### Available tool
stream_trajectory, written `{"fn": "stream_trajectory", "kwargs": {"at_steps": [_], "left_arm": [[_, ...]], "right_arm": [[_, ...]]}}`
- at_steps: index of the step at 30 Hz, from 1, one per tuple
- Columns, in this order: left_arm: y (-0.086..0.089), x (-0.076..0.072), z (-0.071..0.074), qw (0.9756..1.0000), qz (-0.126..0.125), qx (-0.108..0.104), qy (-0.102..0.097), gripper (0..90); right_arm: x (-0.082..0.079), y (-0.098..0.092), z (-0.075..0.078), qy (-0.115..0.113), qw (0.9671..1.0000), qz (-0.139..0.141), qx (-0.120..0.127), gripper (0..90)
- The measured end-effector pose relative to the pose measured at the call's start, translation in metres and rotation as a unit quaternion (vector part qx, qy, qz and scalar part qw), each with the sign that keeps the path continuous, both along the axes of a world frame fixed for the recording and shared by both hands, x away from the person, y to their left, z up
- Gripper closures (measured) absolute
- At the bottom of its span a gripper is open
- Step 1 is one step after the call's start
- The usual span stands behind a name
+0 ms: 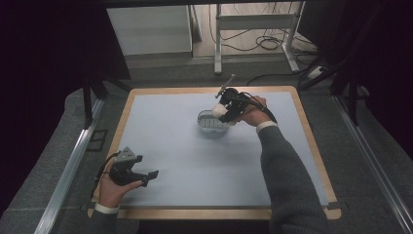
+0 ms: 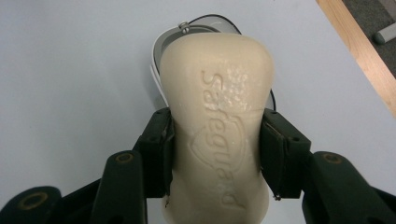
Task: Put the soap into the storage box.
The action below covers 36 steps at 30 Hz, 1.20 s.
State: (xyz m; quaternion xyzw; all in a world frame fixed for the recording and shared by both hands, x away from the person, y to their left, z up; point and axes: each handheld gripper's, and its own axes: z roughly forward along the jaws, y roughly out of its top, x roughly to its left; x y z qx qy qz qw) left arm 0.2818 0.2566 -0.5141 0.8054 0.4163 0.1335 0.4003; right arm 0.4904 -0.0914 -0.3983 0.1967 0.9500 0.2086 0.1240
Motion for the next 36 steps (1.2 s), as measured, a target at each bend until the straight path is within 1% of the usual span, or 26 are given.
{"fn": "stream_trajectory", "kwargs": {"at_steps": [2,8,9,10,11,17,18,19,24,29,32,33,36], "left_arm": [[0.001,0.000,0.001,1.0000,0.000,-0.002,-0.001,8.9],[0.001,-0.001,0.001,1.0000,0.001,-0.005,-0.003,8.9],[0.001,0.000,0.001,1.0000,0.001,-0.004,-0.003,9.0],[0.001,0.000,0.001,1.0000,0.000,-0.003,-0.002,8.9],[0.000,0.000,0.000,1.0000,0.000,-0.003,-0.001,8.9],[-0.001,0.000,-0.001,1.0000,-0.001,-0.001,0.001,8.9],[-0.001,0.000,-0.001,1.0000,-0.001,-0.001,0.001,8.9],[-0.001,0.000,-0.001,1.0000,-0.001,-0.001,0.000,8.9],[-0.001,0.000,-0.001,1.0000,-0.001,-0.001,0.001,8.9],[-0.003,0.001,-0.002,1.0000,-0.005,0.001,0.002,8.9],[-0.003,0.001,-0.002,1.0000,-0.006,0.001,0.002,8.9],[-0.003,0.001,-0.002,1.0000,-0.006,0.001,0.002,8.9],[-0.002,0.001,-0.002,1.0000,-0.005,0.000,0.001,8.9]], "right_arm": [[0.005,0.002,-0.001,-0.002,0.9999,0.006,-0.009,49.6],[0.013,0.005,-0.008,0.001,0.9999,0.010,-0.013,49.6],[0.017,0.008,-0.013,0.003,0.9998,0.012,-0.017,49.6],[0.018,0.009,-0.014,0.006,0.9997,0.016,-0.019,49.6],[0.020,0.010,-0.017,0.002,0.9997,0.018,-0.018,49.6],[0.026,0.019,-0.025,0.004,0.9991,0.030,-0.028,49.6],[0.026,0.019,-0.025,0.004,0.9991,0.030,-0.028,49.6],[0.028,0.022,-0.028,0.005,0.9990,0.038,-0.024,49.6],[0.030,0.027,-0.032,0.004,0.9985,0.046,-0.031,49.6],[0.030,0.034,-0.037,-0.010,0.9971,0.057,-0.049,49.5],[0.030,0.038,-0.041,-0.010,0.9966,0.061,-0.055,49.5],[0.032,0.039,-0.042,-0.013,0.9957,0.069,-0.061,49.4],[0.030,0.043,-0.046,-0.015,0.9947,0.074,-0.069,49.3]]}}
